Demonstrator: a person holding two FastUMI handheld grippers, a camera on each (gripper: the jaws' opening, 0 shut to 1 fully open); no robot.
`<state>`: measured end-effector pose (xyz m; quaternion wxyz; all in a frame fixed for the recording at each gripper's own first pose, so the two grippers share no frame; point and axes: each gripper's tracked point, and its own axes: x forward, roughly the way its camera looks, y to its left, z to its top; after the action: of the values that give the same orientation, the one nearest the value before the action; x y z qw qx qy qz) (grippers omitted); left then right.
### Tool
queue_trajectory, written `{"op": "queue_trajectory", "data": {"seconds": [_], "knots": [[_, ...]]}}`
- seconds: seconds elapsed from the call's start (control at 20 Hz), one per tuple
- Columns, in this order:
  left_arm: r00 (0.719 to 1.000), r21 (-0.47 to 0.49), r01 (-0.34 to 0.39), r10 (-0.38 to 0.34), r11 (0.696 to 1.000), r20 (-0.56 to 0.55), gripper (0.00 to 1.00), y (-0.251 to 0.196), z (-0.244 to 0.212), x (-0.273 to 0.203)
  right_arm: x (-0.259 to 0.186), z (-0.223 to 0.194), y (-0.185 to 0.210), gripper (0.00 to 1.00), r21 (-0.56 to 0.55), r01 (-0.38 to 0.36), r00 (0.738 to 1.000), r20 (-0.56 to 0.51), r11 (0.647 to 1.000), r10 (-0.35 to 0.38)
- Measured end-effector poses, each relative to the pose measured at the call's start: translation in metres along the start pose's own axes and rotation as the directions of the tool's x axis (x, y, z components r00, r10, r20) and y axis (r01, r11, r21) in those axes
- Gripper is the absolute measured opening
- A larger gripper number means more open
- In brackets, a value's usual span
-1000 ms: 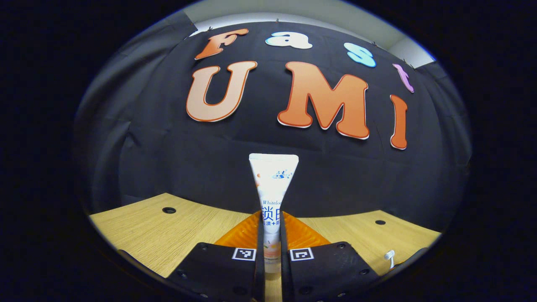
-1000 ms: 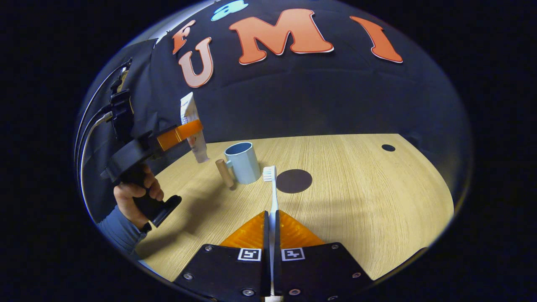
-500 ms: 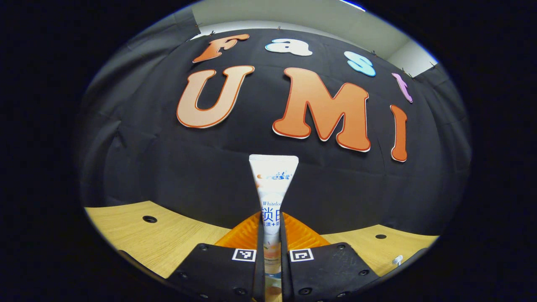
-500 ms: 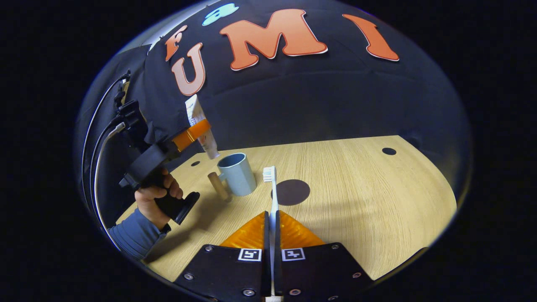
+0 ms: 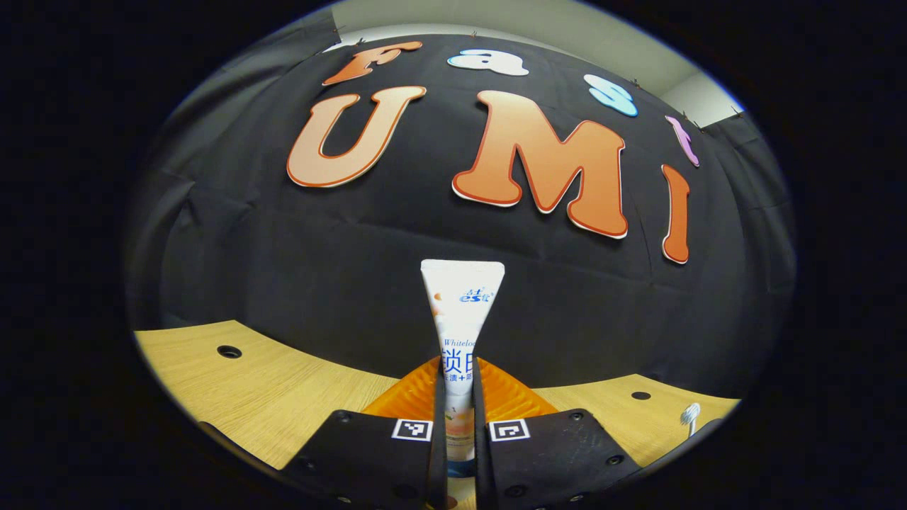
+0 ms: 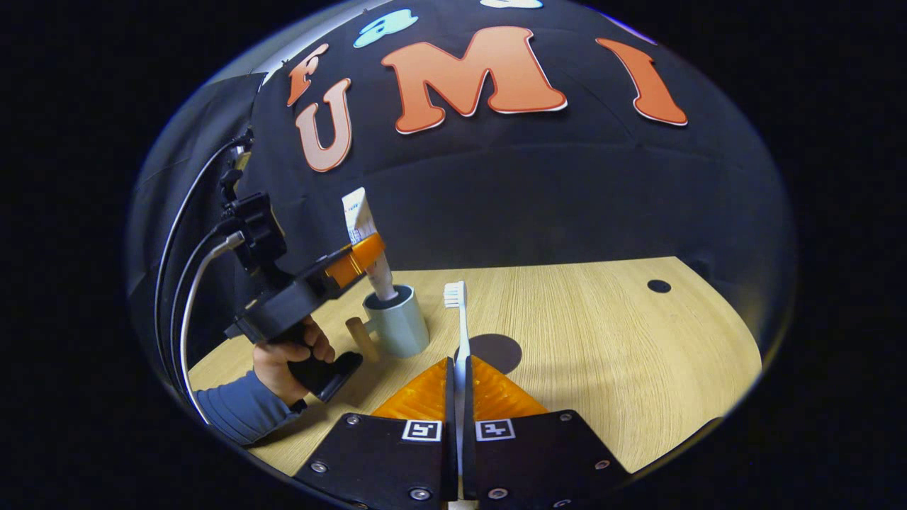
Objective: Put the toothbrush and toothpaste on the desktop into the cup, then pick up the cup and place it on the coaster on the desktop.
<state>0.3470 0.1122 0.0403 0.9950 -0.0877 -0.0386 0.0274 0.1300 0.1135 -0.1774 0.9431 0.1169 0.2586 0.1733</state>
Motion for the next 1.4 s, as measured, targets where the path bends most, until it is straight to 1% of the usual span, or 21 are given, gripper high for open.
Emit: {"op": "queue_trajectory", "data": {"seconds": [0.1, 0.2, 0.25, 0.35, 0.6, 0.65, 0.7, 0.75, 0.8, 0.85, 0.9, 1.05, 1.1, 1.15, 1.2, 1.25, 1.35, 1.4], "knots": [[1.000, -0.003, -0.010, 0.010, 1.000, -0.013, 0.14, -0.001, -0.006, 0.002, 0.006, 0.014, 0.005, 0.03, -0.007, -0.007, 0.999, 0.032, 1.000, 0.008], [0.999, -0.017, -0.021, 0.020, 1.000, -0.029, 0.14, 0.000, -0.011, 0.003, 0.011, 0.028, 0.013, 0.03, -0.015, -0.031, 0.998, 0.062, 0.999, 0.032], [0.999, -0.035, -0.026, 0.025, 0.999, -0.042, 0.14, 0.001, -0.018, 0.000, 0.012, 0.032, 0.018, 0.03, -0.023, -0.043, 0.996, 0.071, 0.999, 0.045], [0.996, -0.048, -0.028, 0.024, 0.998, -0.081, 0.14, 0.001, -0.031, -0.011, 0.016, 0.043, 0.021, 0.03, -0.029, -0.042, 0.994, 0.104, 0.999, 0.045], [0.990, -0.065, -0.076, 0.068, 0.995, -0.122, 0.16, 0.015, -0.042, -0.020, 0.013, 0.063, 0.031, 0.03, 0.006, -0.065, 0.985, 0.159, 0.998, 0.064], [0.989, -0.070, -0.066, 0.057, 0.995, -0.134, 0.18, 0.014, -0.043, -0.022, 0.013, 0.069, 0.033, 0.03, 0.017, -0.070, 0.982, 0.178, 0.997, 0.066], [0.985, -0.069, -0.064, 0.052, 0.996, -0.167, 0.17, 0.010, -0.050, -0.027, 0.012, 0.075, 0.034, 0.03, 0.029, -0.075, 0.978, 0.196, 0.997, 0.068], [0.979, -0.065, -0.067, 0.053, 0.996, -0.199, 0.29, 0.011, -0.057, -0.031, 0.012, 0.081, 0.034, 0.03, 0.041, -0.080, 0.975, 0.209, 0.996, 0.069], [0.973, -0.075, -0.054, 0.036, 0.996, -0.226, 0.24, 0.010, -0.061, -0.036, 0.012, 0.083, 0.035, 0.03, 0.048, -0.079, 0.975, 0.214, 0.996, 0.067], [0.977, -0.087, -0.046, 0.026, 0.995, -0.214, 0.24, 0.009, -0.058, -0.035, 0.012, 0.085, 0.035, 0.03, 0.051, -0.077, 0.973, 0.221, 0.996, 0.064], [0.978, -0.092, -0.042, 0.022, 0.995, -0.208, 0.29, 0.009, -0.054, -0.039, 0.011, 0.086, 0.034, 0.03, 0.050, -0.076, 0.972, 0.225, 0.996, 0.063], [0.978, -0.084, -0.030, 0.012, 0.996, -0.207, 0.49, 0.012, -0.046, -0.047, 0.015, 0.089, 0.037, 0.03, 0.059, -0.079, 0.970, 0.236, 0.995, 0.063], [0.979, -0.086, -0.023, 0.005, 0.996, -0.206, 0.55, 0.012, -0.044, -0.052, 0.018, 0.093, 0.041, 0.03, 0.063, -0.086, 0.968, 0.242, 0.994, 0.068], [0.979, -0.089, -0.017, -0.001, 0.996, -0.204, 0.67, 0.013, -0.042, -0.057, 0.021, 0.096, 0.044, 0.03, 0.068, -0.092, 0.965, 0.253, 0.993, 0.072], [0.980, -0.092, -0.009, -0.009, 0.996, -0.200, 0.71, 0.015, -0.038, -0.063, 0.024, 0.099, 0.047, 0.03, 0.070, -0.100, 0.961, 0.264, 0.992, 0.079], [0.979, -0.094, 0.007, -0.026, 0.996, -0.202, 0.78, 0.015, -0.036, -0.066, 0.026, 0.103, 0.049, 0.03, 0.075, -0.105, 0.956, 0.284, 0.992, 0.079], [0.980, -0.078, 0.004, -0.020, 0.997, -0.200, 0.81, 0.023, -0.032, -0.074, 0.027, 0.114, 0.053, 0.03, 0.091, -0.129, 0.940, 0.328, 0.987, 0.093], [0.981, -0.071, -0.002, -0.012, 0.998, -0.194, 0.87, 0.028, -0.028, -0.078, 0.028, 0.119, 0.056, 0.03, 0.094, -0.143, 0.931, 0.350, 0.985, 0.102]]}}
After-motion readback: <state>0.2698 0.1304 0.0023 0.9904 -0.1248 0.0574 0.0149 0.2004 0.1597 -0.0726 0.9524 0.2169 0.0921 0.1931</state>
